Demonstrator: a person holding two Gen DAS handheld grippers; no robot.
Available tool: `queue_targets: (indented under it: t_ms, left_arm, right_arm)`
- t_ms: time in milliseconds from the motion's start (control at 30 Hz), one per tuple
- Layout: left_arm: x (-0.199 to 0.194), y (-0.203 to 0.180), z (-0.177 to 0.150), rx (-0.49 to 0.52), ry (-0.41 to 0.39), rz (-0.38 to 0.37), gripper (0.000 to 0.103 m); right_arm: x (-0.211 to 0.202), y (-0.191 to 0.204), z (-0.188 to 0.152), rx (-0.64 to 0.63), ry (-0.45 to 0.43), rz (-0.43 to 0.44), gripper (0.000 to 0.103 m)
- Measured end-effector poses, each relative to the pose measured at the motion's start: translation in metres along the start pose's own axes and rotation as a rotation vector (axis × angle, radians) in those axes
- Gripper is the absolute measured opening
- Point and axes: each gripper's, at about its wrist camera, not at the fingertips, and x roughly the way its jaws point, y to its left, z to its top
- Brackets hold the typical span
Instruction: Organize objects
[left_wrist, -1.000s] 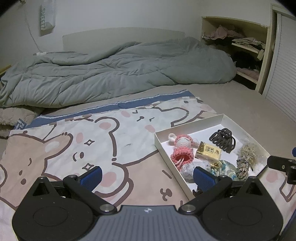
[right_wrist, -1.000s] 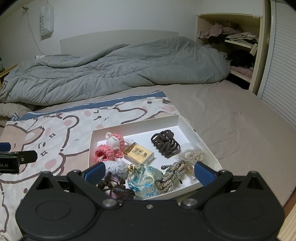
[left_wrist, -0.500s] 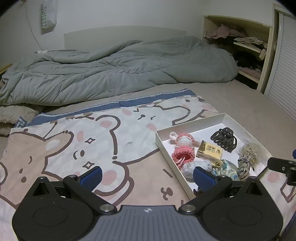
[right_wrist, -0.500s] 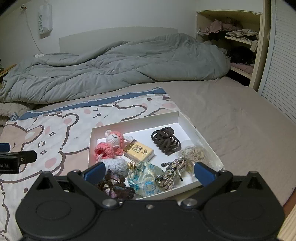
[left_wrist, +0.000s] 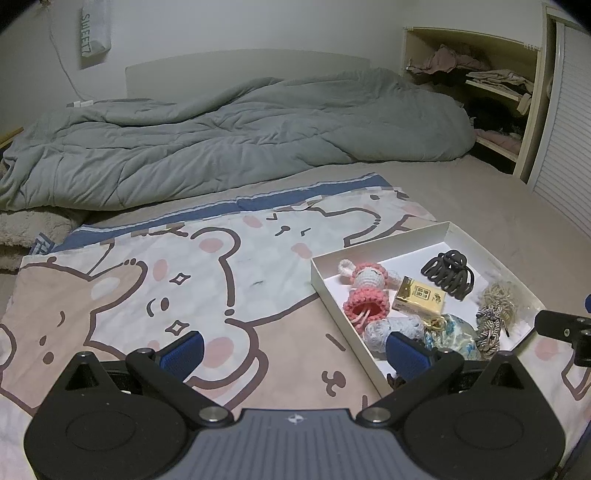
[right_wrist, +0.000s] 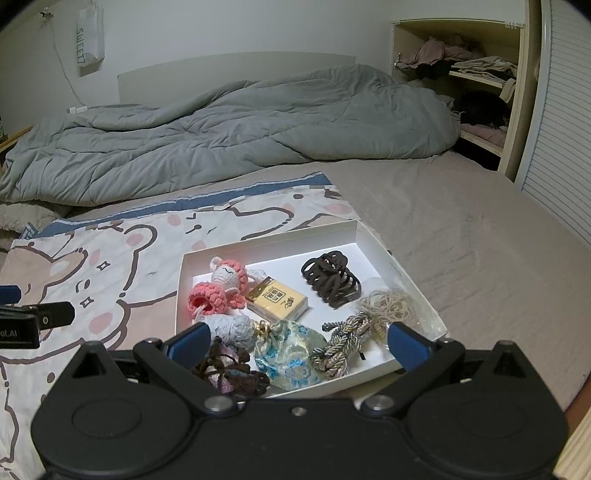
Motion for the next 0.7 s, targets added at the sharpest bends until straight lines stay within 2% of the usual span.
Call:
queue_targets:
  t_ms: [700]
  left_arm:
    - [-0.0002,-0.0029,-0.0009,0.008,0.003,-0.005,0.103]
  right_arm:
    - [0.0023,0.0005,-0.0037,0.0,0.007,0.003,0.103]
